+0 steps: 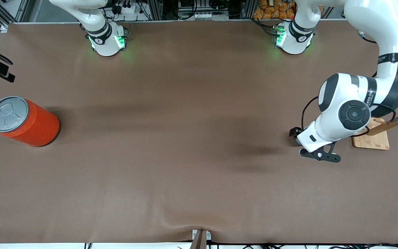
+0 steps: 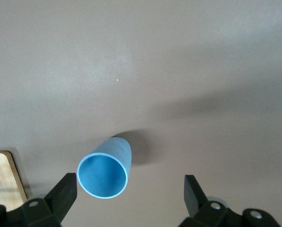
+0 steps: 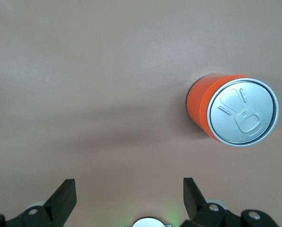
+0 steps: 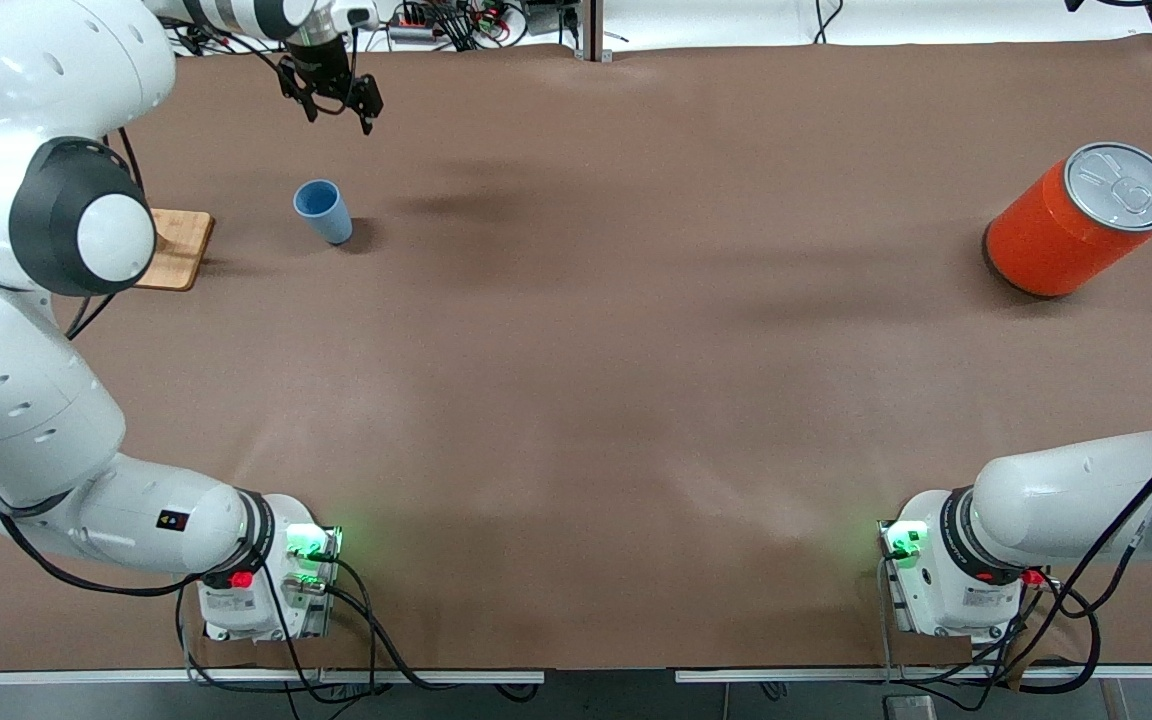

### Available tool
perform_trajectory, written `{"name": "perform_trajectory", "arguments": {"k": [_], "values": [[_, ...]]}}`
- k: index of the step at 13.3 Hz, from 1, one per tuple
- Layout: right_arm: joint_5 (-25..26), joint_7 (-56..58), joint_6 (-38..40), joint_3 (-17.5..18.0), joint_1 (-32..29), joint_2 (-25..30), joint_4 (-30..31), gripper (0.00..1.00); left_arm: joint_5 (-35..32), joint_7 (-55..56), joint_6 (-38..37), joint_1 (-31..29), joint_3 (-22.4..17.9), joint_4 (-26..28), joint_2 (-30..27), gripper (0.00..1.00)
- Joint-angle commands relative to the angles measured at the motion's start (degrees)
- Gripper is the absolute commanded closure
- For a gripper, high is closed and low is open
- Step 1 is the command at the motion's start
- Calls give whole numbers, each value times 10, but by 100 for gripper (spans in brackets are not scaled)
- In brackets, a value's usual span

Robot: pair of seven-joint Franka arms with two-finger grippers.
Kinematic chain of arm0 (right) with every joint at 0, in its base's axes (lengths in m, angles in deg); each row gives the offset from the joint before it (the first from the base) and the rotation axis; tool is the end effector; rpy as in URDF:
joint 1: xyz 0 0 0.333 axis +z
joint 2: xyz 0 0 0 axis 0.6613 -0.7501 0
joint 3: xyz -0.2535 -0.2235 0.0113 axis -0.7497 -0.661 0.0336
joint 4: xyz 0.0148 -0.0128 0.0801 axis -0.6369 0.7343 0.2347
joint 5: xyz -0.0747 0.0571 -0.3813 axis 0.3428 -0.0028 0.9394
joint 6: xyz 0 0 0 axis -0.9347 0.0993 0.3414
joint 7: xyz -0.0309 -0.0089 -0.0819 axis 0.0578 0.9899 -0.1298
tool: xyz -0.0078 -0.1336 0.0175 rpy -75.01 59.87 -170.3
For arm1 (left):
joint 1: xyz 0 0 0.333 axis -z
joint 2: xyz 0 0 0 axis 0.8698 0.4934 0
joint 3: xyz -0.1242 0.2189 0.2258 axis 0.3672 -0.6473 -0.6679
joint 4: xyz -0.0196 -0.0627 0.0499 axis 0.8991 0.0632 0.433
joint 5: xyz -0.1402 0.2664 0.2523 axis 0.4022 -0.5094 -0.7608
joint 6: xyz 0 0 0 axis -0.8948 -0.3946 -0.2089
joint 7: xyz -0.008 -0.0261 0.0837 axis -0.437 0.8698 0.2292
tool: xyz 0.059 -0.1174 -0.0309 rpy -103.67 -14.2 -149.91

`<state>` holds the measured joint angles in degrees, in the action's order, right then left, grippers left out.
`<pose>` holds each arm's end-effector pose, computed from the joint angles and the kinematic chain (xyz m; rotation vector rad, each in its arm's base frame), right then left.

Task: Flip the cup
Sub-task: 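Set the cup upright on the table and open the left gripper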

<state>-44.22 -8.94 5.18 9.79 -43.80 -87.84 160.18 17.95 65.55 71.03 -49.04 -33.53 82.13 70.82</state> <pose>0.5276 -0.0503 0.6604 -3.0859 0.1502 0.1056 0.6481 -0.1431 0.3849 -3.0363 0.3375 0.1447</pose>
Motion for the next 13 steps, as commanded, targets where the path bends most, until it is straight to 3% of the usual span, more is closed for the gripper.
{"name": "perform_trajectory", "arguments": {"k": [1,7,13], "values": [[-3,0,6,6,-11,3,-4,0,10,4,-29,1,1,-48,0,0],[-3,0,6,6,-11,3,-4,0,13,3,-37,-8,-1,-98,-23,0],[-3,-1,6,6,-11,2,-4,0,43,-1,-38,-39,-3,-100,-59,0]]}}
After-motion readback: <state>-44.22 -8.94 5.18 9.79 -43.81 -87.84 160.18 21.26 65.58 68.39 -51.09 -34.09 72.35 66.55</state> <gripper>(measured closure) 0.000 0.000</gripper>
